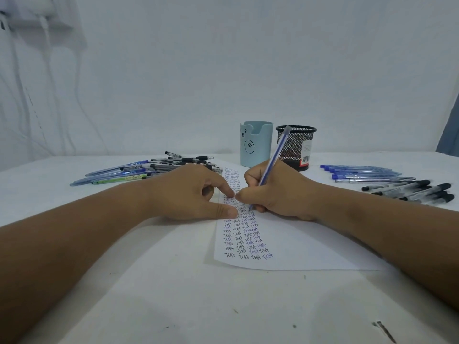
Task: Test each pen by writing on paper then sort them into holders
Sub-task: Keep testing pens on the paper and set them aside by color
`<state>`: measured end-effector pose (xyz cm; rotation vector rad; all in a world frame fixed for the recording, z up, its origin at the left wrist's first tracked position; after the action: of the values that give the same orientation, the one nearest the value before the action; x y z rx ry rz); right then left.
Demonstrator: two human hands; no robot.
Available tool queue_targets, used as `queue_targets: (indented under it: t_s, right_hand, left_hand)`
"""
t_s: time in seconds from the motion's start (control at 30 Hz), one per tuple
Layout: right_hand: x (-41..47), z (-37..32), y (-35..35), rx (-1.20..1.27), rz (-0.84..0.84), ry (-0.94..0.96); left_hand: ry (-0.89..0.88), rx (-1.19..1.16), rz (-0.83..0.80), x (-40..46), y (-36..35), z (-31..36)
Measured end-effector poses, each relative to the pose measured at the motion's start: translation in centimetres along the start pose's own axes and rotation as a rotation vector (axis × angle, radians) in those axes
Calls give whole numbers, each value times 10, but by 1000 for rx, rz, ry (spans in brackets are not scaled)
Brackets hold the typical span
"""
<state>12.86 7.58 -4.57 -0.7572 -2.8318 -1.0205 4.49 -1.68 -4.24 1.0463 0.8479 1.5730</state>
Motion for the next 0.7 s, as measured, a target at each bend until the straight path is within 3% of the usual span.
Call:
queue_targets:
  t_s: [0.7]
  right_hand:
    - [2, -3, 0, -56, 2, 61]
  left_hand:
    - [2, -6, -10, 0, 0, 0]
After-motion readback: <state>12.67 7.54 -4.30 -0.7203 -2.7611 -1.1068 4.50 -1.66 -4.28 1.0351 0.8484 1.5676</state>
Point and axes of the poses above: each hand's wrist, its own x-axis towards the middle knuckle, its own y-axis out of the back of the hand, z = x × y, the point moved 9 cm from there along x, towards the middle knuckle, and after that the axes turned 6 degrees about -y, right-handed, at the moved point
